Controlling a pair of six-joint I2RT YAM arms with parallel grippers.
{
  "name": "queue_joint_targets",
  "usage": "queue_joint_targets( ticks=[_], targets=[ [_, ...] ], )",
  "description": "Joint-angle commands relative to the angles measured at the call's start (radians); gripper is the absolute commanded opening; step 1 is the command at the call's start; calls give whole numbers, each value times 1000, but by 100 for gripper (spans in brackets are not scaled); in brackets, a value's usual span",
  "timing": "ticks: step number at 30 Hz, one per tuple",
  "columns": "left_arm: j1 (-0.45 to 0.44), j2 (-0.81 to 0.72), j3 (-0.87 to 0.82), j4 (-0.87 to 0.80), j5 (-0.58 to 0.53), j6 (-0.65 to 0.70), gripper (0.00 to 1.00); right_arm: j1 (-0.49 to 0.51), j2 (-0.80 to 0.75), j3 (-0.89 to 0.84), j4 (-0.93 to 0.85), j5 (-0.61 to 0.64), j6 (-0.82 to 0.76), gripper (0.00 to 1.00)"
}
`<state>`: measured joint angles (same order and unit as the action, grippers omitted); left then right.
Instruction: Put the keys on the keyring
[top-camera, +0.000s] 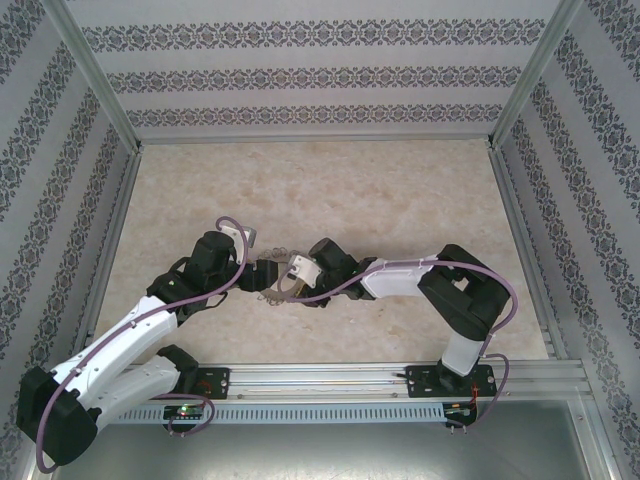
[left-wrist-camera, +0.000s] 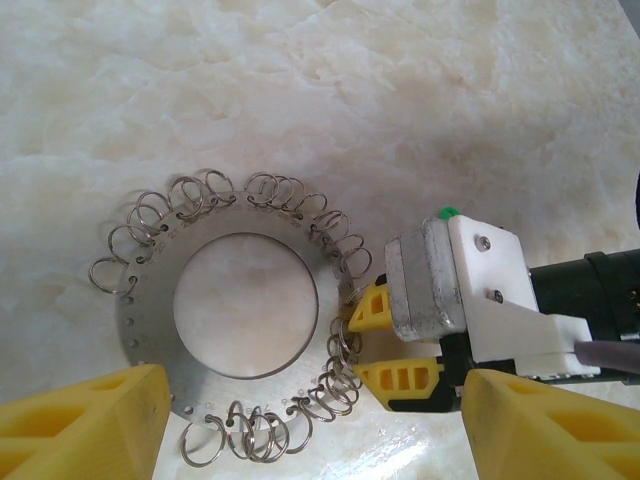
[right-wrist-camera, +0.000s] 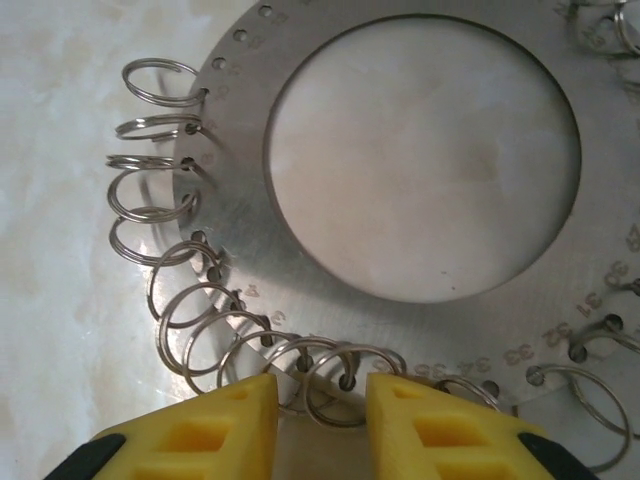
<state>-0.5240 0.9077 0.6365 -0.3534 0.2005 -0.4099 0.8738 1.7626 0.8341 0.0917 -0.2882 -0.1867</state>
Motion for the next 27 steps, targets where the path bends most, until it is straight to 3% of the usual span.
queue_joint_targets(
  ticks=[1, 10, 18, 27],
  targets=[
    [-8, -5, 21, -24, -9, 17, 77, 15, 15, 22, 12, -7, 10, 30],
    [-8, -22, 15, -31, -13, 15, 77, 31, 44, 39, 11, 15, 34, 29],
    [-8, -35, 15, -44, -23, 19, 77, 31, 52, 50, -25, 78, 36, 10],
    [-8, -43, 15, -47, -22, 12, 77, 22, -3, 33, -39, 135, 58, 0]
  ],
)
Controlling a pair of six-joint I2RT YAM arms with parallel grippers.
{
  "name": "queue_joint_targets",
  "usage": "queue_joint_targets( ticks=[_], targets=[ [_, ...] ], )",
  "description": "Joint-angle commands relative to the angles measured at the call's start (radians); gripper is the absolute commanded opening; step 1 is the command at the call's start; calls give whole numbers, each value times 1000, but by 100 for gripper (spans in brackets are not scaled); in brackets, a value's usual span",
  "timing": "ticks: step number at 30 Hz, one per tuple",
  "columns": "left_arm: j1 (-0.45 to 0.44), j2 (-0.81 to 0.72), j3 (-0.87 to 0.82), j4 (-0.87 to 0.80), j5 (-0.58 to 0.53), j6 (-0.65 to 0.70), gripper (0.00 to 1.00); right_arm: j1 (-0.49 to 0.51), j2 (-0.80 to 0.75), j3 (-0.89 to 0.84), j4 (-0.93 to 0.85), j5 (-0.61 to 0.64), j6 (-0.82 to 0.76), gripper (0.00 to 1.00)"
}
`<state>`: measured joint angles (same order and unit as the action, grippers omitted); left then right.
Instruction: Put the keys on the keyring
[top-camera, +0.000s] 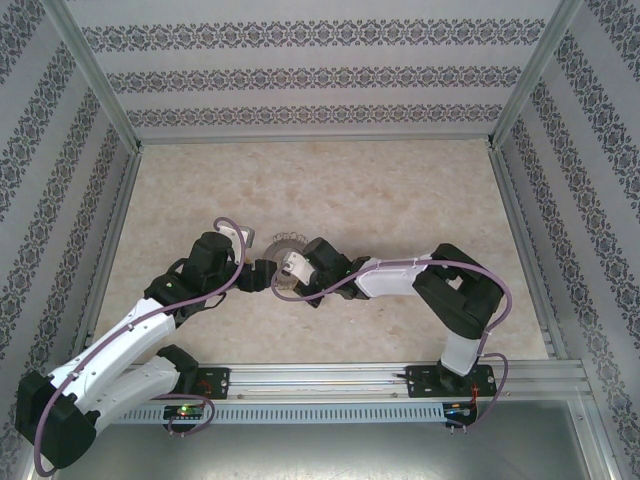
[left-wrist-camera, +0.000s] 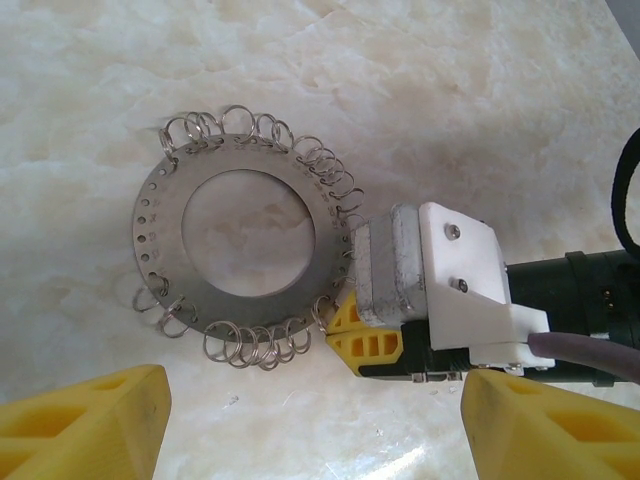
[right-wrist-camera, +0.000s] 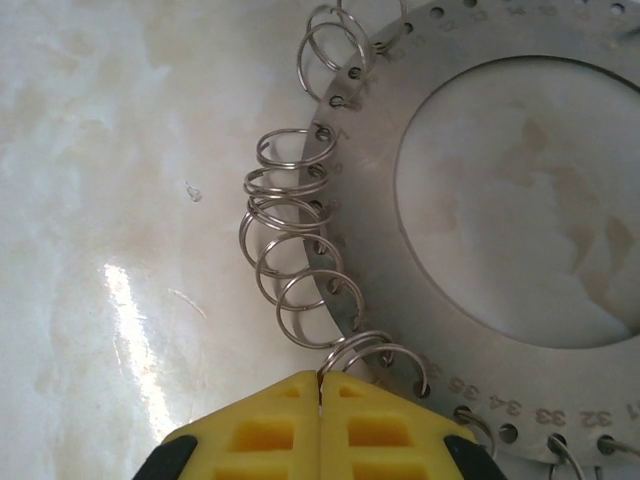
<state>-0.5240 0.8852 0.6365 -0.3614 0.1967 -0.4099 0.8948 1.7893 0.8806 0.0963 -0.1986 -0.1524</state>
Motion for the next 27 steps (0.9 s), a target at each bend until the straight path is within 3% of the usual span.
queue_joint_targets(
  ticks=[1, 13, 27],
  targets=[
    [-7, -23, 15, -41, -19, 12, 77, -2, -39, -17, -45, 45, 28, 0],
    [-7, -36, 14, -51, -26, 7, 76, -33, -222, -88, -77, 21, 35, 0],
    [-7, -27, 8, -37, -18, 5, 76, -58, -171, -205, 47, -37, 187, 0]
  ],
)
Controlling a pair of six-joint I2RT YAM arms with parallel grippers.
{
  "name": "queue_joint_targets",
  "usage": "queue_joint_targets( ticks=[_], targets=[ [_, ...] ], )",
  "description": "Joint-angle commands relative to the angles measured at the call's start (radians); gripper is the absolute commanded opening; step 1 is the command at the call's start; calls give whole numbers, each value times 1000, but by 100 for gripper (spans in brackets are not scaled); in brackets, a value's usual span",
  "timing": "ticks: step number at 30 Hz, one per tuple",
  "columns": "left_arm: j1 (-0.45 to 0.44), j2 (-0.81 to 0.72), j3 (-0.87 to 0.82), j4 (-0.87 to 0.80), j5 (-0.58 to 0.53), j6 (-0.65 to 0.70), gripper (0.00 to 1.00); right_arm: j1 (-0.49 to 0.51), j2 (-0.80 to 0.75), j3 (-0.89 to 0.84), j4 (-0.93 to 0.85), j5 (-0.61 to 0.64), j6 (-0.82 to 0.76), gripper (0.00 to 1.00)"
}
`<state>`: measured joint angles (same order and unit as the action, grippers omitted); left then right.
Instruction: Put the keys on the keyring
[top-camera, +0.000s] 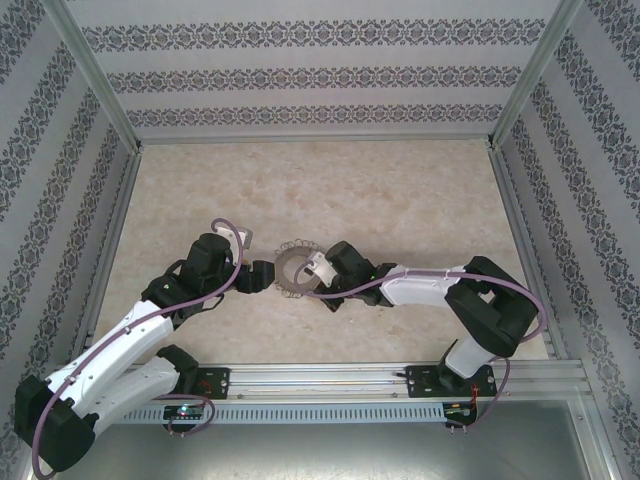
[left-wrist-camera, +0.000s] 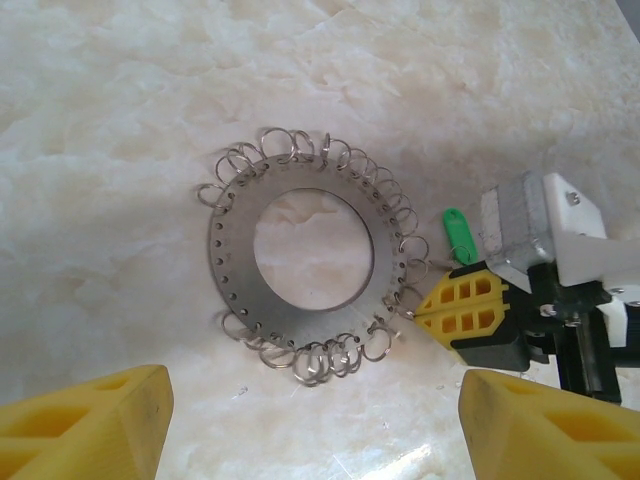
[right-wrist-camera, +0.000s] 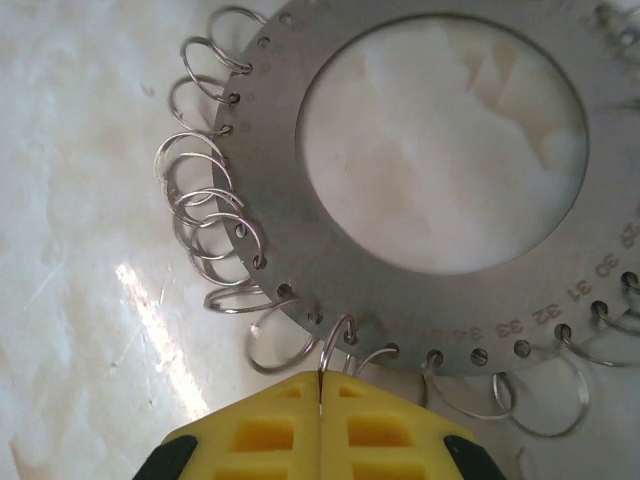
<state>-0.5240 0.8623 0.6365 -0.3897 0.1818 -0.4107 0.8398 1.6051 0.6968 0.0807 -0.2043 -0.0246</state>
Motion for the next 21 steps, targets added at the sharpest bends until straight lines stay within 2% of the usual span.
queue_joint_targets(
  ticks=[1, 4, 9, 21],
  targets=[
    [-8, -3, 6, -8, -1, 6, 76, -2, 13, -28, 71, -32, 66, 0],
    [-7, 4, 5, -1, -1, 7, 76, -2, 18, -35, 75, -27, 78, 1],
    [-8, 12, 4, 6, 3, 4, 76, -4, 13, -31, 67, -7, 76, 9],
    [-7, 9, 4, 6, 2, 4, 76, -5, 39, 9, 21, 45, 64, 15]
  ],
)
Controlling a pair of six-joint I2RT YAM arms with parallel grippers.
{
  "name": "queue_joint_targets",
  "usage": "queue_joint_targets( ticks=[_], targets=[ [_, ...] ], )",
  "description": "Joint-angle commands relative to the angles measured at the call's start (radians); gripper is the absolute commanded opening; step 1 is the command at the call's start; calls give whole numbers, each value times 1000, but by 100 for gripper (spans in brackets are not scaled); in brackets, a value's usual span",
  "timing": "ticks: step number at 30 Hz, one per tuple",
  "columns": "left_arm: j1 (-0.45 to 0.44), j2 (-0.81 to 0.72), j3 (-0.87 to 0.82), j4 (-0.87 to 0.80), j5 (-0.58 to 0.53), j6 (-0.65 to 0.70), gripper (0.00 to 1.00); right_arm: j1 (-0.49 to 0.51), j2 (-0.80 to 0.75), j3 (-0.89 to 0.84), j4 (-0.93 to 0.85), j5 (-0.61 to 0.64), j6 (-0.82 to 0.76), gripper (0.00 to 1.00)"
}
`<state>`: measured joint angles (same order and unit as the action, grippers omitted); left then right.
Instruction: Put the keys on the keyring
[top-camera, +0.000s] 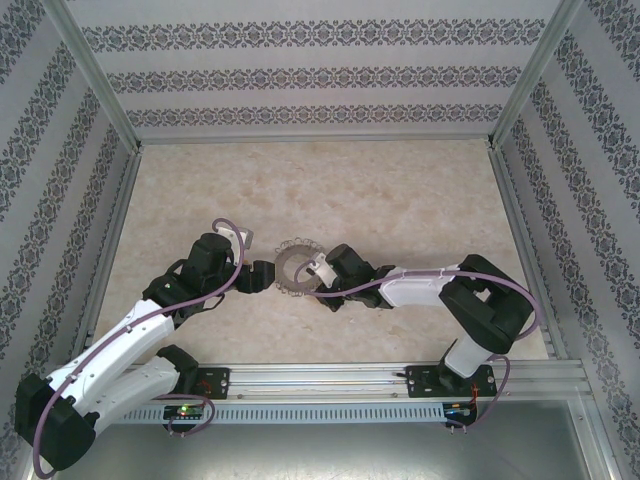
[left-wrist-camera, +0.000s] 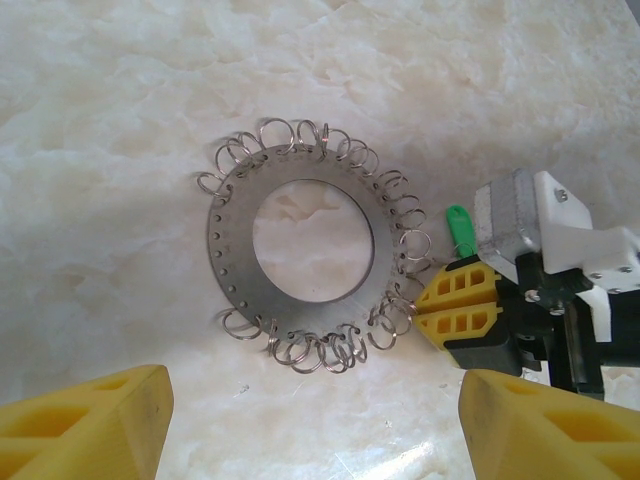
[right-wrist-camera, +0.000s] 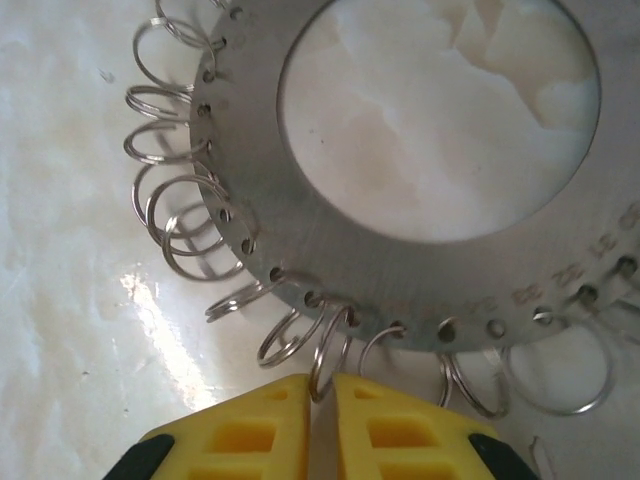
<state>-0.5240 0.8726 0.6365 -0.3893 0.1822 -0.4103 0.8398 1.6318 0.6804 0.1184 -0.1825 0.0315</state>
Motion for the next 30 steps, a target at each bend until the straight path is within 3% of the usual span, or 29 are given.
queue_joint_targets(
  ticks=[1, 6, 15, 23, 27, 30],
  targets=[
    [-8, 0, 4, 6, 1, 3, 76, -4, 13, 28, -18, 26, 7, 16],
    [-7, -1, 8, 6, 0, 5, 76, -5, 21, 45, -28, 37, 3, 20],
    [-8, -7, 11, -2, -1, 6, 76, -8, 30, 67, -45, 44, -15, 12],
    [-8, -13, 17, -13, -5, 11, 76, -13, 44, 79, -63, 62, -21, 11],
    [-8, -14, 20, -17, -7, 13, 76, -16, 43, 81, -66, 54, -25, 0],
    [-8, -17, 20, -20, -8, 13, 76, -17, 13, 69, -64, 49, -39, 0]
  ],
)
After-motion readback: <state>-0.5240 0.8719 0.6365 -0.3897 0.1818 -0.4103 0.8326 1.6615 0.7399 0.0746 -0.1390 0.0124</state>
